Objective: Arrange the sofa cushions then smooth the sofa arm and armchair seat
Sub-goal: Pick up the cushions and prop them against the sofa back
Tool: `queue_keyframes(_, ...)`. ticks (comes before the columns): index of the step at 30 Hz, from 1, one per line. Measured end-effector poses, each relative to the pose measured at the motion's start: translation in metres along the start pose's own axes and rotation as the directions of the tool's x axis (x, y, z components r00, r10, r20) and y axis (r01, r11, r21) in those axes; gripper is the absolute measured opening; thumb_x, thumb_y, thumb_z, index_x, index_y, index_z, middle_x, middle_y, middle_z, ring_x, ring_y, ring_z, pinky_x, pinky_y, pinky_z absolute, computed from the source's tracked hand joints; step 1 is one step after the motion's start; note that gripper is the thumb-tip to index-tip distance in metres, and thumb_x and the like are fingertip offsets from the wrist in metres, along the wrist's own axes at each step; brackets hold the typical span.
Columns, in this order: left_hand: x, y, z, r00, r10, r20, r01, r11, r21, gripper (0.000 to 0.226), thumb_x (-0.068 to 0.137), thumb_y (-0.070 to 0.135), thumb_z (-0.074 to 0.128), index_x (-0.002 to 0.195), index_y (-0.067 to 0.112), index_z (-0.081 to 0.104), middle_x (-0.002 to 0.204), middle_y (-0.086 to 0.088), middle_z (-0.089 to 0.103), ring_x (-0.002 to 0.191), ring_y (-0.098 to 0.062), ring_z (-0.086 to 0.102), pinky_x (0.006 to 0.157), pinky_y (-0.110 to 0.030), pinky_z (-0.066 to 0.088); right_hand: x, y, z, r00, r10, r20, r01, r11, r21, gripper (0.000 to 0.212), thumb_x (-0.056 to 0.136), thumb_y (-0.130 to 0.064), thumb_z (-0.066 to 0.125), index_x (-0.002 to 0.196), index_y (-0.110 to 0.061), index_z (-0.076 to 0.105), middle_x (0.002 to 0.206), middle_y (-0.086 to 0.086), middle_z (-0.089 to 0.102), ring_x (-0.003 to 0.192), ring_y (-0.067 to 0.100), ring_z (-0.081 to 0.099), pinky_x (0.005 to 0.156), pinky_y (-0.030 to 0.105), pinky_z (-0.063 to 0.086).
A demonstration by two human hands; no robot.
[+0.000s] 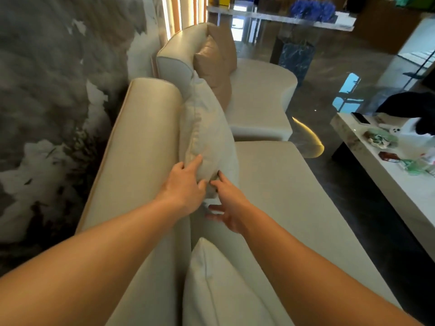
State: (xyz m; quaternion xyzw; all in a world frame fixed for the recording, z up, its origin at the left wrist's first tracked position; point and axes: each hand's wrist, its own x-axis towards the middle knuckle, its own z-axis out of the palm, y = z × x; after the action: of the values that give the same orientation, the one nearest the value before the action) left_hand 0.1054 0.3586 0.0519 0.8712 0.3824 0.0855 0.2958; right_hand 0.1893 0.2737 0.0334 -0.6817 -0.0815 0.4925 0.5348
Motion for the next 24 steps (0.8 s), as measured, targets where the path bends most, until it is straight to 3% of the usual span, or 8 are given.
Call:
queue_keyframes(2, -0.015, -0.003, -0.005, 0.996, 0.083, -0.018, -0.083, 0.996, -0.027, 0.063, 0.091, 0.020, 0.058, 0.149, 0.028, 0.033, 0.138, -0.021, 0.047, 0.122, -0.038, 0.049, 0.103, -0.038, 0.040, -0.013, -0.001, 0.002, 0.998, -0.050, -0.034, 0.048, 0.997, -0.056, 0.048, 0.097, -0.027, 0.047, 0.143, -0.039, 0.039, 0.138, 0.002, 0.050, 0.113, 0.036, 0.056, 0.090, 0.047, 0.052)
queue_keyframes(5, -0.037, -0.008, -0.009, 0.992, 0.118, -0.033, -0.118, 0.993, 0.013, 0.068, 0.091, 0.018, 0.058, 0.151, 0.027, 0.026, 0.130, -0.020, 0.054, 0.116, -0.038, 0.052, 0.096, -0.039, 0.042, -0.045, 0.003, -0.006, 0.993, -0.107, -0.056, 0.091, 0.968, -0.234, 0.041, 0.092, -0.019, 0.052, 0.131, -0.031, 0.055, 0.127, 0.008, 0.061, 0.107, 0.032, 0.062, 0.092, 0.050, 0.055)
queue_keyframes(10, -0.078, 0.001, -0.025, 0.996, 0.080, 0.026, -0.081, 0.995, 0.053, 0.061, 0.094, 0.024, 0.053, 0.150, 0.024, 0.029, 0.145, -0.011, 0.043, 0.129, -0.032, 0.042, 0.105, -0.036, 0.036, -0.113, 0.020, -0.057, 0.995, -0.085, -0.057, 0.046, 0.866, -0.498, 0.037, 0.090, -0.013, 0.052, 0.125, -0.022, 0.060, 0.119, 0.013, 0.066, 0.096, 0.029, 0.065, 0.081, 0.043, 0.056)
queue_keyframes(13, -0.114, 0.011, -0.035, 1.000, 0.007, 0.022, -0.010, 0.992, 0.124, 0.047, 0.095, 0.028, 0.050, 0.140, 0.018, 0.044, 0.142, -0.014, 0.046, 0.126, -0.035, 0.046, 0.105, -0.040, 0.040, -0.157, 0.038, -0.095, 0.991, -0.069, -0.112, -0.010, 0.808, -0.589, 0.035, 0.089, -0.011, 0.052, 0.120, -0.023, 0.063, 0.115, 0.012, 0.067, 0.100, 0.031, 0.066, 0.081, 0.044, 0.057)
queue_keyframes(17, -0.198, 0.009, -0.040, 0.984, -0.174, 0.029, 0.151, 0.916, 0.372, 0.038, 0.097, 0.027, 0.043, 0.126, 0.008, 0.057, 0.132, -0.020, 0.055, 0.122, -0.039, 0.050, 0.101, -0.041, 0.041, -0.225, 0.075, -0.129, 0.989, -0.086, -0.122, -0.017, 0.747, -0.665, 0.034, 0.088, -0.011, 0.049, 0.117, -0.021, 0.065, 0.110, 0.014, 0.068, 0.084, 0.028, 0.064, 0.072, 0.039, 0.057)
queue_keyframes(19, -0.259, 0.010, -0.033, 0.969, -0.242, 0.059, 0.180, 0.843, 0.507, 0.039, 0.096, 0.028, 0.040, 0.125, 0.008, 0.056, 0.134, -0.017, 0.052, 0.123, -0.039, 0.045, 0.103, -0.045, 0.039, -0.267, 0.106, -0.140, 0.992, -0.091, -0.085, 0.002, 0.698, -0.716, 0.035, 0.086, -0.013, 0.050, 0.116, -0.022, 0.066, 0.101, 0.013, 0.070, 0.084, 0.032, 0.067, 0.062, 0.034, 0.056)
queue_keyframes(21, -0.329, 0.019, -0.021, 0.955, -0.283, 0.093, 0.190, 0.821, 0.539, 0.040, 0.095, 0.030, 0.042, 0.126, 0.008, 0.052, 0.136, -0.014, 0.046, 0.124, -0.039, 0.038, 0.103, -0.047, 0.039, -0.318, 0.144, -0.149, 0.997, -0.064, -0.041, 0.012, 0.664, -0.748, 0.035, 0.085, -0.014, 0.052, 0.115, -0.025, 0.067, 0.093, 0.010, 0.070, 0.083, 0.035, 0.070, 0.055, 0.030, 0.055)
queue_keyframes(24, -0.421, 0.040, -0.007, 0.940, -0.318, 0.123, 0.208, 0.821, 0.531, 0.045, 0.095, 0.034, 0.045, 0.129, 0.006, 0.049, 0.137, -0.015, 0.042, 0.125, -0.040, 0.035, 0.103, -0.048, 0.038, -0.378, 0.190, -0.155, 0.999, -0.006, 0.037, 0.033, 0.616, -0.787, 0.034, 0.088, -0.013, 0.054, 0.119, -0.021, 0.066, 0.079, 0.007, 0.066, 0.063, 0.023, 0.063, 0.043, 0.021, 0.049)
